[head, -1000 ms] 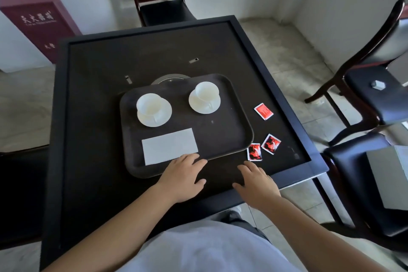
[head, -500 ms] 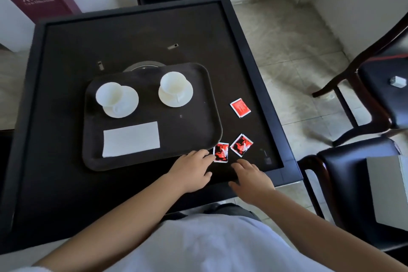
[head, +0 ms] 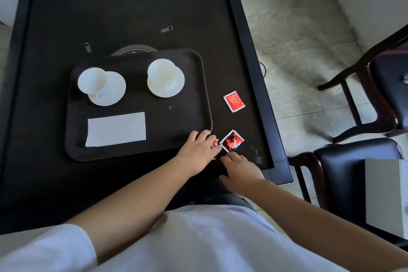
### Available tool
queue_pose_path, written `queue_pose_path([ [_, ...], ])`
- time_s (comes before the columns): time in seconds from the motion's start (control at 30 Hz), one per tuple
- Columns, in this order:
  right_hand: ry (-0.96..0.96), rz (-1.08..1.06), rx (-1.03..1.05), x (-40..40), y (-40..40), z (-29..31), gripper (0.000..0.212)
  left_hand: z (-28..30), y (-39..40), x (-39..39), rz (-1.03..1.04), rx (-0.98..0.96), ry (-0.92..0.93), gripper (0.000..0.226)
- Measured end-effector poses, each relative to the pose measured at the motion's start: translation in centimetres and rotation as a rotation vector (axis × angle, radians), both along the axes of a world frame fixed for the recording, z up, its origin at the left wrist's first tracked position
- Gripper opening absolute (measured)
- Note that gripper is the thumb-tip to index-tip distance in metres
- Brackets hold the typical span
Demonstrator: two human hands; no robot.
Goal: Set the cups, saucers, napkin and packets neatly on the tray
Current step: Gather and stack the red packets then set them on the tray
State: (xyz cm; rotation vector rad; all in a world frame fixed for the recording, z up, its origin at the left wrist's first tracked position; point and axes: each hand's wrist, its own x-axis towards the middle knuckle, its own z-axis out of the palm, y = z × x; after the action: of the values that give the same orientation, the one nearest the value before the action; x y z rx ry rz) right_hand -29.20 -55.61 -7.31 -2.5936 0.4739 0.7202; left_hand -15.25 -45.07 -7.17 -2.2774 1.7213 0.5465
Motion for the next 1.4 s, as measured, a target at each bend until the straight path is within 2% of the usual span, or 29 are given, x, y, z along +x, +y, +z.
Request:
queue_pose_path([
  [0.17, -0.008, -0.054, 0.034, 0.4, -0.4, -0.2, 0.048, -1.1, 1.1, 0.2, -0.020, -0.146, 0.031, 0.065],
  [0.27, -0.050, -0.238, 0.183, 1.0, -0.1, -0.2, 0.039, -1.2, 1.6, 0.0, 0.036, -0.282, 0.176, 0.063],
  [0.43, -0.177, -0.621, 0.481, 2.3, 0.0, 0.2, 0.006, 0.1, 1.9, -1.3, 0.559, -0.379, 0.638, 0.071],
  [0.5, -0.219, -0.666, 0.538, 2.7, -0.1, 0.4, 0.008, 0.7, 2.4, -1.4, 0.778, -0.434, 0.744, 0.072],
  [0.57, -0.240, -0.709, 0.595, 3.2, 0.1, 0.6, 0.006, 1.5, 3.1, -1.3, 1.000, -0.453, 0.850, 0.065],
  [0.63, -0.248, -0.739, 0.646, 3.7, 0.5, 0.8, 0.005, 2.2, 4.0, -1.0, 1.168, -0.450, 0.960, 0.050],
  [0.73, -0.242, -0.739, 0.687, 4.4, 1.1, 1.2, 0.009, 2.8, 5.4, -1.0, 1.302, -0.439, 1.111, 0.023],
  [0.87, -0.270, -0.801, 0.842, 4.9, 2.0, 1.7, 0.012, 3.4, 6.9, -1.2, 1.434, -0.528, 1.300, 0.007],
  [0.93, -0.283, -0.834, 0.892, 5.2, 2.3, 1.9, 0.013, 3.6, 7.4, -1.2, 1.476, -0.578, 1.317, 0.007],
  [1.03, -0.304, -0.859, 0.932, 5.7, 2.6, 2.3, 0.008, 3.7, 7.9, -1.1, 1.516, -0.623, 1.247, 0.005],
  [1.17, -0.314, -0.858, 0.909, 6.4, 2.8, 2.7, 0.009, 3.6, 8.2, -0.8, 1.547, -0.665, 1.184, 0.006],
  [1.4, -0.285, -0.779, 0.838, 7.1, 2.3, 3.0, 0.010, 3.3, 8.0, -0.3, 1.530, -0.650, 1.233, 0.010],
])
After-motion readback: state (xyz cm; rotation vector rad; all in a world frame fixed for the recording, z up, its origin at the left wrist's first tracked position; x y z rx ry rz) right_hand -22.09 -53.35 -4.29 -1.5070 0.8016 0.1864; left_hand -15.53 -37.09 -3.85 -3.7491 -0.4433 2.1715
